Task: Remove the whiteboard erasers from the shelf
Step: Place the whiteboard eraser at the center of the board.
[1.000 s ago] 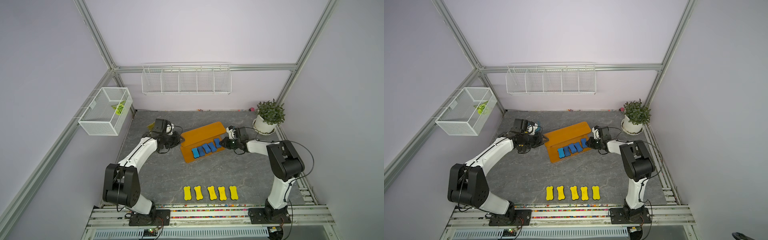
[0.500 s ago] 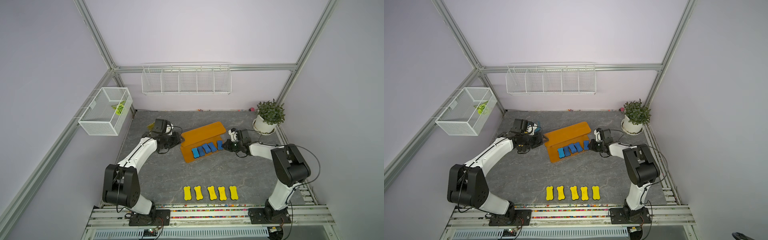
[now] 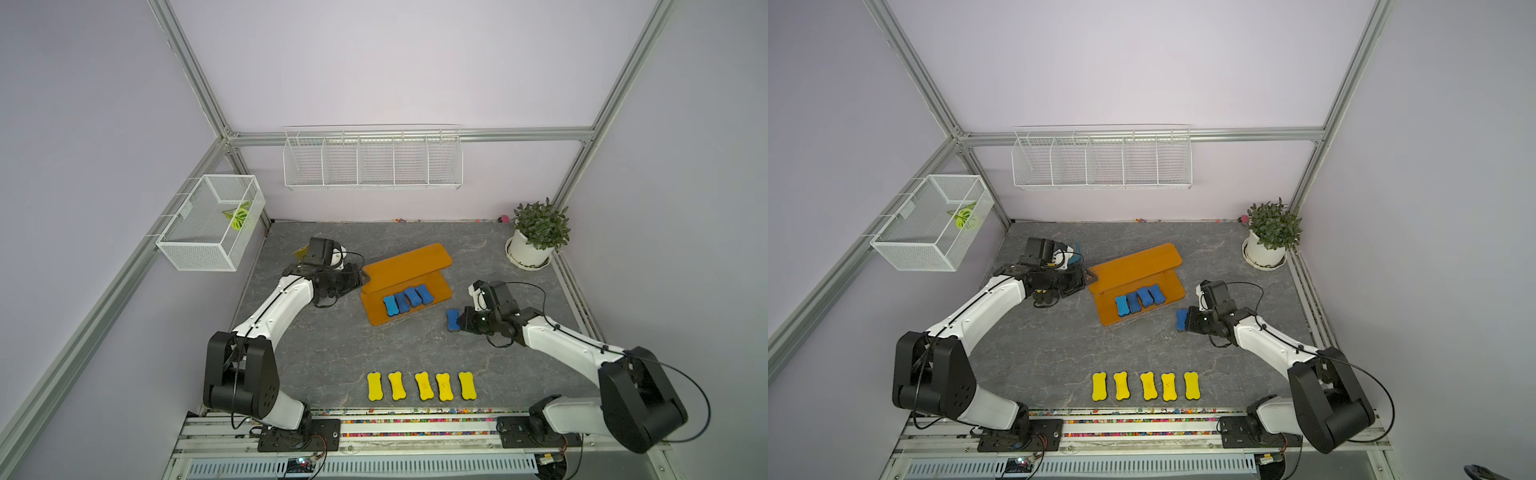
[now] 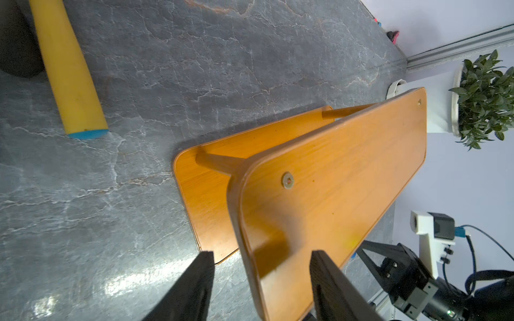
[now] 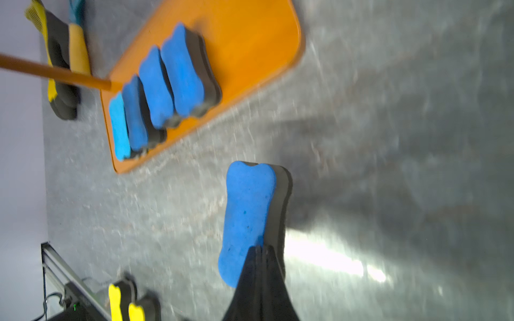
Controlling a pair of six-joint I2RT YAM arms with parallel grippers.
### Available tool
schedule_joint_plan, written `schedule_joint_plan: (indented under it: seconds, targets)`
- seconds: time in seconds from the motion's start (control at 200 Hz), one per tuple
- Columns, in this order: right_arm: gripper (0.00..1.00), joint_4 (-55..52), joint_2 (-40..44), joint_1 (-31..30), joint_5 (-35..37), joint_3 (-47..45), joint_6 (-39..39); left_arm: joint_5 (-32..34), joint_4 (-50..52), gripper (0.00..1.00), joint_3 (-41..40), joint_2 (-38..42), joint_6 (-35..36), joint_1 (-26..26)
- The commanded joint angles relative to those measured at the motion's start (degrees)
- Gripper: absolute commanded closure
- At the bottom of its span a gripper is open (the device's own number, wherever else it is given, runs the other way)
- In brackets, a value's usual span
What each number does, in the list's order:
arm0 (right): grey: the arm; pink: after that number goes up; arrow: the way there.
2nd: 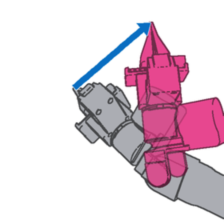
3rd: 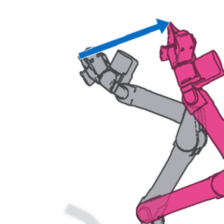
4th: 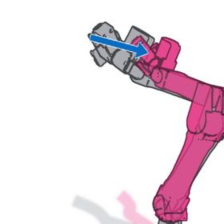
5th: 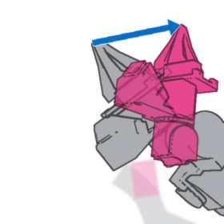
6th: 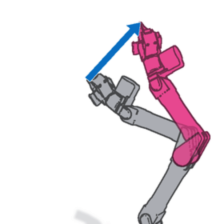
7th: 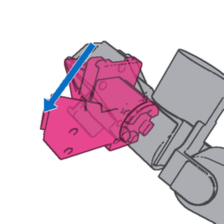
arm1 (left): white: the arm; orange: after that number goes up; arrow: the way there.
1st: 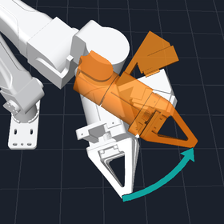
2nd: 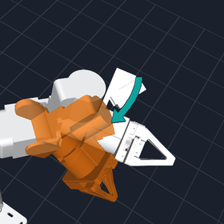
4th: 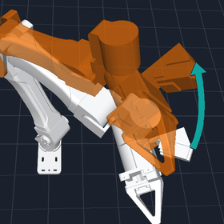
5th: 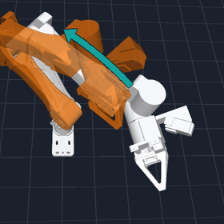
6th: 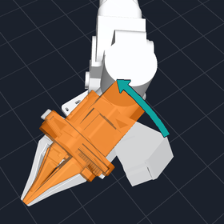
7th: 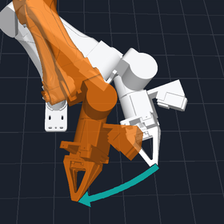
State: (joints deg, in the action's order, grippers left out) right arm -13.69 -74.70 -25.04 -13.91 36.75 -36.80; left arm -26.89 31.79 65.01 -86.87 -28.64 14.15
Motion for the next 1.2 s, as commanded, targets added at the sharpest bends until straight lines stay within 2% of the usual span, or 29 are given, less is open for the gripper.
schedule_joint_plan:
  seconds: [0.0,0.22,0.445,0.665,1.07,1.195]
  targets:
    - [1.0,-6.43,3.26,-2.09,2.58,-2.68,-2.82,-1.07,-1.18,0.4,-0.37,1.54,0.39,-0.06]
    - [1.0,-7.35,5.78,-5.06,2.52,-6.63,-4.94,-1.91,-1.69,0.4,-0.59,1.53,0.48,-0.03]
    - [0.99,-10.82,5.19,-5.03,5.88,-4.98,-2.78,-4.27,-3.74,0.4,-1.58,0.76,-0.7,-0.06]
    - [0.87,-11.39,2.62,-4.28,6.0,-3.63,-0.83,-3.66,-3.4,0.4,-1.64,1.18,-0.36,-0.02]
    - [0.5,-16.34,6.38,-4.85,8.24,0.34,2.06,-3.75,-3.55,0.4,-1.65,1.53,-0.25,-0.07]
    - [0.47,-15.1,5.42,-6.31,9.21,1.98,2.74,-3.28,-3.41,0.4,-1.91,2.01,-0.22,-0.02]
